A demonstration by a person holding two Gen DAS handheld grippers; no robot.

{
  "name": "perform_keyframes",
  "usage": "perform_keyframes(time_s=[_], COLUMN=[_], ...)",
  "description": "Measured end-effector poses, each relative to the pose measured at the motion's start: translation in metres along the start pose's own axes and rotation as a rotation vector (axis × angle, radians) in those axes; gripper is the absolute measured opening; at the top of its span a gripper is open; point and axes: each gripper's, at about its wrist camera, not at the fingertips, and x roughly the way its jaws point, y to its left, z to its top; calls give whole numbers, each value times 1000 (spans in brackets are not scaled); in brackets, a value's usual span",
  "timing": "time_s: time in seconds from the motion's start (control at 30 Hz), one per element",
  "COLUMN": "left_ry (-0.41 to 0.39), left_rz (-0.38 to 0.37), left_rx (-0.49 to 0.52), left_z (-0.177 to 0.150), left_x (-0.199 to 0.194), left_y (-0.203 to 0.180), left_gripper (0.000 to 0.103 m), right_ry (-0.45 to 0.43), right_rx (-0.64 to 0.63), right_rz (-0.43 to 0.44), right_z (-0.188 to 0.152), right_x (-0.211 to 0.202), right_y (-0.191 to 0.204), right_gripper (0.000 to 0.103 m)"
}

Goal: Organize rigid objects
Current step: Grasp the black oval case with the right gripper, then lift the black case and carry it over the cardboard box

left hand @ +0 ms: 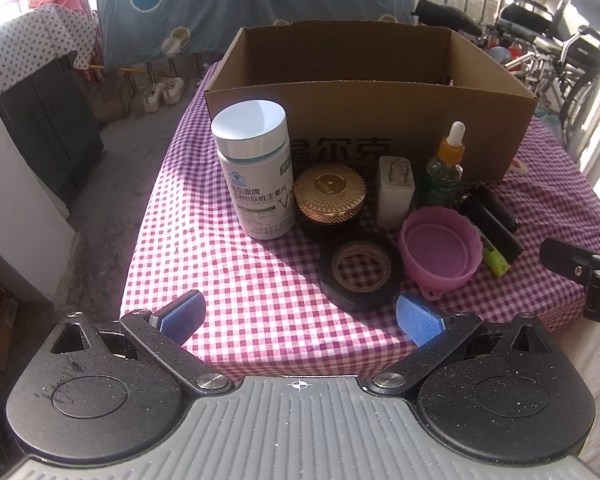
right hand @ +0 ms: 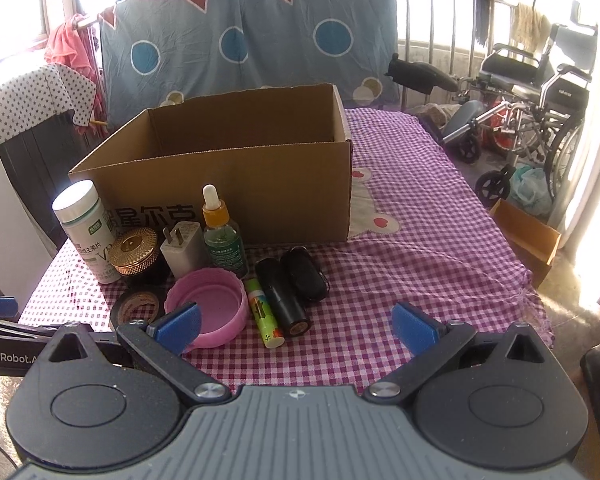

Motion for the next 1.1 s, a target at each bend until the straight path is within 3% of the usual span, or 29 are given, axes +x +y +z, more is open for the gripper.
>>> perform_keyframes(time_s=[0.3, 0.37, 0.43, 0.57, 0.67, 0.8, 0.9, 1.1], left_ry=[-113, -133, -144, -136, -102, -76, -64, -17], left_rz=[-228, -248, -255, -282, -306, -331, -345, -408], left_rx=[110, 153, 206, 292, 298, 297, 309, 347], left_z=[15, 18, 19, 22, 27, 30, 32, 37], left_x=[5, 7, 12, 23, 34, 39, 42, 53], left_y=[-34, -47, -59, -80, -87, -95, -101, -117], left_gripper=[99, 97, 96, 75, 63, 57, 57, 57], right_ry=[-76, -60, -25, 74, 117, 172, 195, 211], right_rx=[32, 18, -7, -36, -66, -74, -47, 78], right_rz=[66, 100, 116, 165, 187, 216, 253, 233], right_z=[22, 30, 34, 37, 38, 40, 40, 32], right_x=[24, 38, 54, 87, 103, 119, 121, 110], right_y=[-37, -40, -39, -37, -35, -38, -45, -77], right_gripper=[100, 90, 71, 60, 46, 27, 26, 26])
